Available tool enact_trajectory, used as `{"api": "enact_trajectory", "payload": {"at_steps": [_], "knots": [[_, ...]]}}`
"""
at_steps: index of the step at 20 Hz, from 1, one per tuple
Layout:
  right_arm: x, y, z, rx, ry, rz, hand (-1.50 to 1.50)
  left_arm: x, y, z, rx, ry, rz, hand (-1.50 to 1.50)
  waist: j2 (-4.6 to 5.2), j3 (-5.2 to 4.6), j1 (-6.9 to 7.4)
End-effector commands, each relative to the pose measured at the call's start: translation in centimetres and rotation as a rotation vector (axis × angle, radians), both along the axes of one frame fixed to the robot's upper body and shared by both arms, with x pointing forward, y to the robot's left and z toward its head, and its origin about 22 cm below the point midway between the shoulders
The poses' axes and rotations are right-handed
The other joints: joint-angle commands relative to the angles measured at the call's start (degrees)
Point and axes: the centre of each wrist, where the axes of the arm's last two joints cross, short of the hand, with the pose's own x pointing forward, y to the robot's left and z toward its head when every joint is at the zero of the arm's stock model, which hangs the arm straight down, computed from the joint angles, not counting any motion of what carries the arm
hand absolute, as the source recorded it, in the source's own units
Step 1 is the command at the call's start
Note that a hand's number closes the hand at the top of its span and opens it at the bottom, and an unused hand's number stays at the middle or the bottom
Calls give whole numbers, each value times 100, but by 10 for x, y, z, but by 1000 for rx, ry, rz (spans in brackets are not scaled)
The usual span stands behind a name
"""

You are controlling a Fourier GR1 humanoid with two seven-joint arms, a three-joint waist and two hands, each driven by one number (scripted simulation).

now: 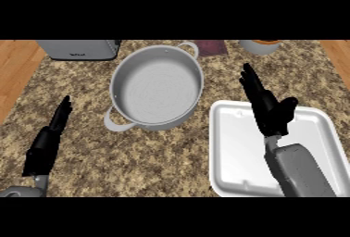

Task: Pick the tomato from the tray and place it in the pot

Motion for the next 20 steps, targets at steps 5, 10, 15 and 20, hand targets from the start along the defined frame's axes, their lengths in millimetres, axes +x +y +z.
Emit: {"api": "enact_trajectory", "payload": {"at_steps": [5, 10, 15, 20], "knots": [[-39, -49, -5, -143, -40, 244, 150, 5, 63, 16, 88, 144, 264, 0, 142, -137, -268], [-51, -106, 4, -472, -381, -278, -150, -8, 59, 4, 1, 316, 363, 0, 66, -112, -596], [-120, -109, -33, -531, -448, -211, -150, 11, 25, 19, 7, 353, 319, 0, 122, -133, -295], [-146, -128, 23, -727, -321, -149, -150, 11, 33, 12, 6, 356, 325, 0, 126, -152, -305]]}}
